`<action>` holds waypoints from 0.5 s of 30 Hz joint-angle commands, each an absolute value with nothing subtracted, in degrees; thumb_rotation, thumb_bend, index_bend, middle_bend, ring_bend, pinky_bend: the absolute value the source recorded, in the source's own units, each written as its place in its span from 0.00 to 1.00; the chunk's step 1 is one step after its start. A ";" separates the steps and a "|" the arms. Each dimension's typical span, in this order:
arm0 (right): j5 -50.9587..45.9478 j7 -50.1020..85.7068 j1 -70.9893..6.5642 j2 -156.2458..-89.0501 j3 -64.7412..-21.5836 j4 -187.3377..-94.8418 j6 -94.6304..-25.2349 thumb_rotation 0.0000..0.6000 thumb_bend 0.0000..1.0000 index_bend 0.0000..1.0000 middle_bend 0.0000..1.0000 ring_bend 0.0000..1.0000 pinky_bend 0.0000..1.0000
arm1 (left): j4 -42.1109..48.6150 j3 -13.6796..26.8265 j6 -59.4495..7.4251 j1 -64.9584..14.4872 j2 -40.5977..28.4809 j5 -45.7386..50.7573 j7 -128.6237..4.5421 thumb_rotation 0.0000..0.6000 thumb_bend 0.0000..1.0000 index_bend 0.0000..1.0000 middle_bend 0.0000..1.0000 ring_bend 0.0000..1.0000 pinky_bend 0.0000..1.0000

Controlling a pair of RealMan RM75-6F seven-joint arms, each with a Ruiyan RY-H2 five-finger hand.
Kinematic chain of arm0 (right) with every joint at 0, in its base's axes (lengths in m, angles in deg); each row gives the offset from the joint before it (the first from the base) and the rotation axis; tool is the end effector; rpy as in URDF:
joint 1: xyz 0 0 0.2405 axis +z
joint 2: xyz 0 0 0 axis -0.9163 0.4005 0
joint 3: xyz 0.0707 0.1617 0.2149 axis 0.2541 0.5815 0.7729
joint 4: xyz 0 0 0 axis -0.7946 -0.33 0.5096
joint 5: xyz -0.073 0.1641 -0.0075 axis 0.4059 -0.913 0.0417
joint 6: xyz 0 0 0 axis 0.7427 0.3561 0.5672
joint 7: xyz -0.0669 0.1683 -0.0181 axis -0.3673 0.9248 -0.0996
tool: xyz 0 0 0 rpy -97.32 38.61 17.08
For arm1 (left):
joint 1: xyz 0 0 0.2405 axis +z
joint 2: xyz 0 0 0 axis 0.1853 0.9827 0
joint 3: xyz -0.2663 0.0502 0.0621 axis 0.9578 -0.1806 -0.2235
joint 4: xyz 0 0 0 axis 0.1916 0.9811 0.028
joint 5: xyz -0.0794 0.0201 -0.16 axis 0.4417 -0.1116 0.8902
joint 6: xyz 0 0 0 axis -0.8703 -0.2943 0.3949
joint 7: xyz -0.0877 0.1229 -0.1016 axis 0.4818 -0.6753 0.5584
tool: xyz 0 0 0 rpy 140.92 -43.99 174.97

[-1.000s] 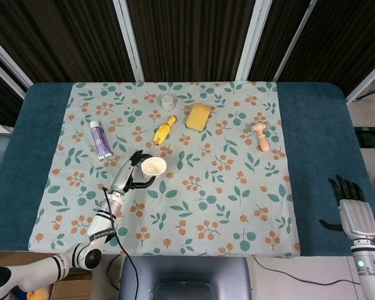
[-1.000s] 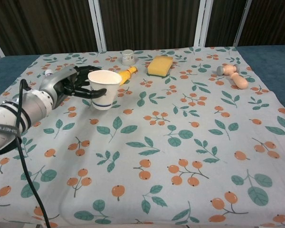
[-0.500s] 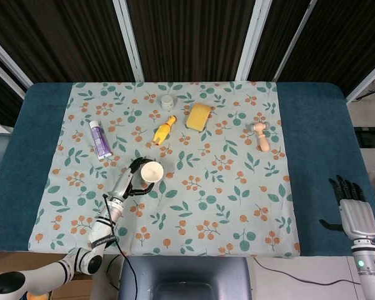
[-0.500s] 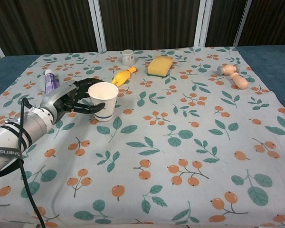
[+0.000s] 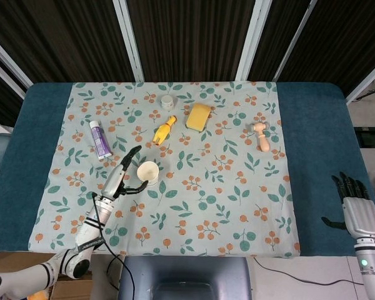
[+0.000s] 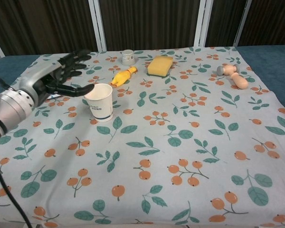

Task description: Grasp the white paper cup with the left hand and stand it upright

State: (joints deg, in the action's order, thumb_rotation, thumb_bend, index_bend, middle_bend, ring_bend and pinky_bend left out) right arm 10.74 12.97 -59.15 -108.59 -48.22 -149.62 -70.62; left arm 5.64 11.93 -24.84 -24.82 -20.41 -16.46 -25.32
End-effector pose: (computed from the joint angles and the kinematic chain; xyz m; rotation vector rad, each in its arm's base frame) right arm -0.3713 -0.2383 0.1729 1.3494 -0.9642 0.6790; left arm -0.1742 0.3835 -0.0021 -1.3950 -1.5942 -1.6129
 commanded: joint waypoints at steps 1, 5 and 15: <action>11.87 14.17 -59.25 -108.03 -48.34 -149.72 -71.26 1.00 0.02 0.00 0.00 0.00 0.00 | -5.81 8.61 -31.03 -19.73 -8.67 -19.60 -40.67 1.00 0.35 0.02 0.00 0.00 0.00; 15.07 16.82 -59.77 -107.50 -48.81 -148.90 -73.87 1.00 0.01 0.00 0.00 0.00 0.00 | -9.67 3.03 -39.31 -11.13 2.07 -18.98 -68.81 1.00 0.36 0.00 0.00 0.00 0.00; 18.44 17.39 -61.96 -108.86 -49.76 -147.21 -79.54 1.00 0.01 0.00 0.00 0.00 0.00 | -8.50 -4.17 -47.59 2.16 7.22 -16.44 -70.90 1.00 0.35 0.00 0.00 0.00 0.00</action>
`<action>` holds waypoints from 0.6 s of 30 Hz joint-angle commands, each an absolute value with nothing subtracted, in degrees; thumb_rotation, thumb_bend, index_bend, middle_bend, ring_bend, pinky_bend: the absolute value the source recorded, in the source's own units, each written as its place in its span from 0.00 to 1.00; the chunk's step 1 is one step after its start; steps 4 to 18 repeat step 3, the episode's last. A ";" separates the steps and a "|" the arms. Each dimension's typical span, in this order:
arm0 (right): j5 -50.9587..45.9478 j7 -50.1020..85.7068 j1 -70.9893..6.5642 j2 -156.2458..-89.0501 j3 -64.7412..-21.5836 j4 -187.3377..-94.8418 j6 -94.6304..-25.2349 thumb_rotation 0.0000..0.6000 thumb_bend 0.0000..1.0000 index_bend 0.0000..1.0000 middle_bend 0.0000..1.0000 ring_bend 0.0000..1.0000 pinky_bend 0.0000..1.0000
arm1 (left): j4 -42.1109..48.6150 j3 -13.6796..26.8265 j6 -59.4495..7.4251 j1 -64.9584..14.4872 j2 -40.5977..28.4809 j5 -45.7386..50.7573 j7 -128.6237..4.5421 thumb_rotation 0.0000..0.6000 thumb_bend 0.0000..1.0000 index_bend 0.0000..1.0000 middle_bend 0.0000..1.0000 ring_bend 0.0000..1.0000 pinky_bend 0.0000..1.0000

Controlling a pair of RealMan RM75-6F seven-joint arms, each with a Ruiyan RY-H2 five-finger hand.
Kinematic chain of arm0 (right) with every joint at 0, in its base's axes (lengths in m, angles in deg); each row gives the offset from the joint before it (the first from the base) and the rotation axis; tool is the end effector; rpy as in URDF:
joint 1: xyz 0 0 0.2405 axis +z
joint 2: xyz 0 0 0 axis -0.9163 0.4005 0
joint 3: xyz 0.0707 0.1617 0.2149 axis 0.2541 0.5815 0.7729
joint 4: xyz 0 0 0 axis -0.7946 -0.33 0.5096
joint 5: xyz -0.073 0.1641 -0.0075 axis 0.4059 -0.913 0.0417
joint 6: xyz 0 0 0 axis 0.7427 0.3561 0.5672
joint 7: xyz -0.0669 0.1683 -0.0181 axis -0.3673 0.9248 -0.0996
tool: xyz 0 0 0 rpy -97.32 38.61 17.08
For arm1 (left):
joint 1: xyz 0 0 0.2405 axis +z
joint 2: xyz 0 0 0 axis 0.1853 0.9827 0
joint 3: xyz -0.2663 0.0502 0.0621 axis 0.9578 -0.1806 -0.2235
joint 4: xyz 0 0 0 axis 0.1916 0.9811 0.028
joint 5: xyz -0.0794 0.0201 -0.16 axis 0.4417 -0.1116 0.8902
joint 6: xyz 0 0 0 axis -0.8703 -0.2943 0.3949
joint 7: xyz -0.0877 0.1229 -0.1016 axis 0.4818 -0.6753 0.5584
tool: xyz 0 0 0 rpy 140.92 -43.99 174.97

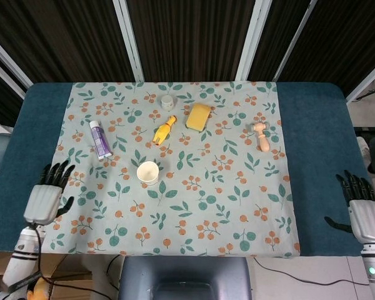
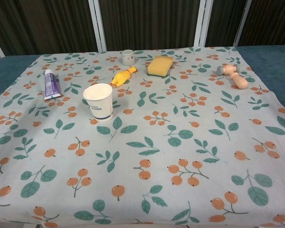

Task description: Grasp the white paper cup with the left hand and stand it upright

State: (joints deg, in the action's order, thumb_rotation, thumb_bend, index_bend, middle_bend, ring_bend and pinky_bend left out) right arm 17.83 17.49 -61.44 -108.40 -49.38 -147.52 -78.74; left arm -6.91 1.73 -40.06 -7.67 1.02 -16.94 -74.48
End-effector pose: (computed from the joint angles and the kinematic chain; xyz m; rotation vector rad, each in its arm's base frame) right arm -0.3576 -0.2243 0.1881 1.3598 -0.8642 0.8005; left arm -0.2947 0.2957 0.1264 -1.5502 -0.7316 -0.8304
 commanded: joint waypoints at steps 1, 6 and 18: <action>18.55 17.32 -62.11 -109.05 -49.85 -147.13 -79.78 1.00 0.01 0.00 0.00 0.00 0.00 | -7.91 -4.31 -48.46 2.80 6.99 -16.88 -70.63 1.00 0.35 0.00 0.00 0.00 0.00; 18.61 17.32 -62.25 -109.31 -49.88 -147.05 -80.00 1.00 0.01 0.00 0.00 0.00 0.00 | -7.18 -4.35 -49.58 3.70 6.61 -17.35 -69.79 1.00 0.35 0.00 0.00 0.00 0.00; 18.61 17.32 -62.25 -109.31 -49.88 -147.05 -80.00 1.00 0.01 0.00 0.00 0.00 0.00 | -7.18 -4.35 -49.58 3.70 6.61 -17.35 -69.79 1.00 0.35 0.00 0.00 0.00 0.00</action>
